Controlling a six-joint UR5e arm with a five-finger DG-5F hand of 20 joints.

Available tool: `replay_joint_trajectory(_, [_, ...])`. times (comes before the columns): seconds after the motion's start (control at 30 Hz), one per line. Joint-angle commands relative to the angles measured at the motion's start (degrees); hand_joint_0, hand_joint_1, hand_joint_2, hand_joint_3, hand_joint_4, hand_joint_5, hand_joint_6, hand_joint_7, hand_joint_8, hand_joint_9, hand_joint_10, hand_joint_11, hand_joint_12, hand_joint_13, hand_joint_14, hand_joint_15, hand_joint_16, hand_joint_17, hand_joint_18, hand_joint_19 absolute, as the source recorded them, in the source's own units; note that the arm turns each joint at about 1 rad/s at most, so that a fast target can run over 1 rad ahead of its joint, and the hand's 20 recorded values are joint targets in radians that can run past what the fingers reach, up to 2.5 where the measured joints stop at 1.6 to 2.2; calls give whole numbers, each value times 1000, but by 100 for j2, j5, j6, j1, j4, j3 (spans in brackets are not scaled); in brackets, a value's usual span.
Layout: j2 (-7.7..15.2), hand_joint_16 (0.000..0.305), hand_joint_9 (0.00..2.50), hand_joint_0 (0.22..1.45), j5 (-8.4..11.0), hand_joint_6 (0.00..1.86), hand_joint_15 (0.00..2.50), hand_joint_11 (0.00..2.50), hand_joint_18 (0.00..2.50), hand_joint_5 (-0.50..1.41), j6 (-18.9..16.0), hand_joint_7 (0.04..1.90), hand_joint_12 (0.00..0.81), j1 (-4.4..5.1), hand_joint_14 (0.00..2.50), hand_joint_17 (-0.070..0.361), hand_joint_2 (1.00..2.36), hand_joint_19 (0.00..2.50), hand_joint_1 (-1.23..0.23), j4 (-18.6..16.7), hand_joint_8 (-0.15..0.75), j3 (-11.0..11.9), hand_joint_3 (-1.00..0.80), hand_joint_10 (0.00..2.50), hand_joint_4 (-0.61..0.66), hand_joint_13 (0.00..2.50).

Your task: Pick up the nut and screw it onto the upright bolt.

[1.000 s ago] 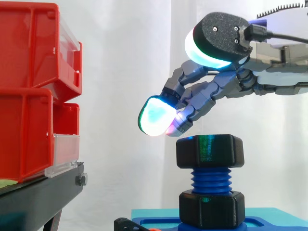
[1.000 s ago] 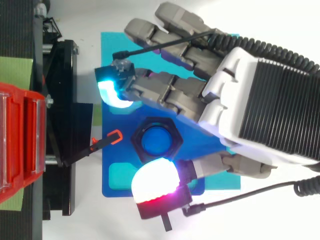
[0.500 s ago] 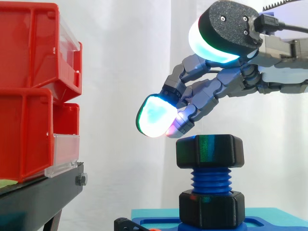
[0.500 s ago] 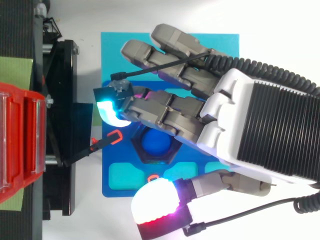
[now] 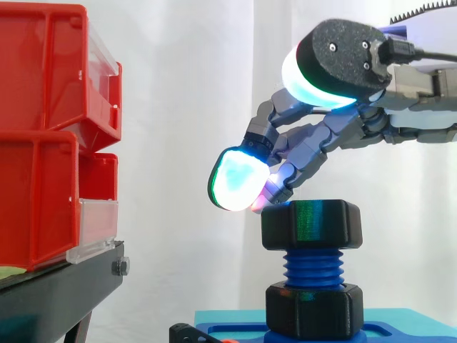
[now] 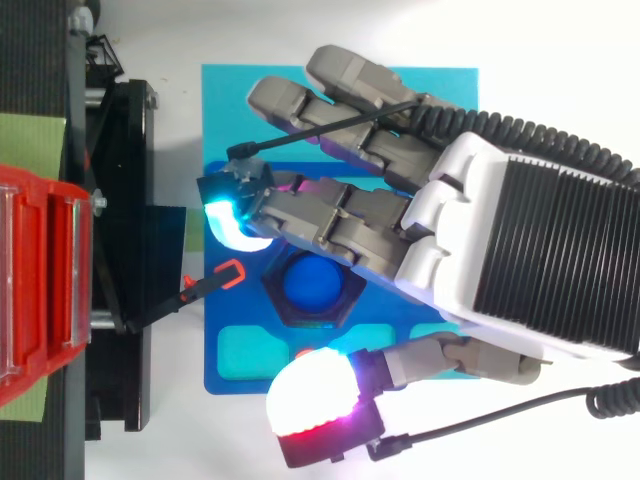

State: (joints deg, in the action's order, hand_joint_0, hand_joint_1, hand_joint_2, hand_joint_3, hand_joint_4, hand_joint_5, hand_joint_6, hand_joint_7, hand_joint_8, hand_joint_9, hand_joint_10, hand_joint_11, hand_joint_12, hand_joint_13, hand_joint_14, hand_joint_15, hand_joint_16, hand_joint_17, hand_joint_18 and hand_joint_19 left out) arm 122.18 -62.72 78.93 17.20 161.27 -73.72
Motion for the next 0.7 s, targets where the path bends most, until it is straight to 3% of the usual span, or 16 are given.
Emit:
replay_joint_trajectory(0.0, [-1, 52, 586, 503, -3, 504, 0, 0, 0, -46, 0, 1048, 324, 3, 0, 117, 1000, 0, -106, 18, 242, -2, -500, 0, 226, 214])
replay_joint_trajectory(0.33, [-1, 48, 671, 503, -47, 504, 0, 0, 20, -75, 0, 1122, 315, 3, 0, 108, 1000, 0, -193, 309, 257, -2, -500, 0, 235, 313])
replay_joint_trajectory(0.67, [8, 48, 682, 501, -109, 504, 0, 0, 61, -76, 0, 1155, 312, -15, 0, 108, 1000, 0, -218, 379, 261, -11, -500, 0, 235, 349])
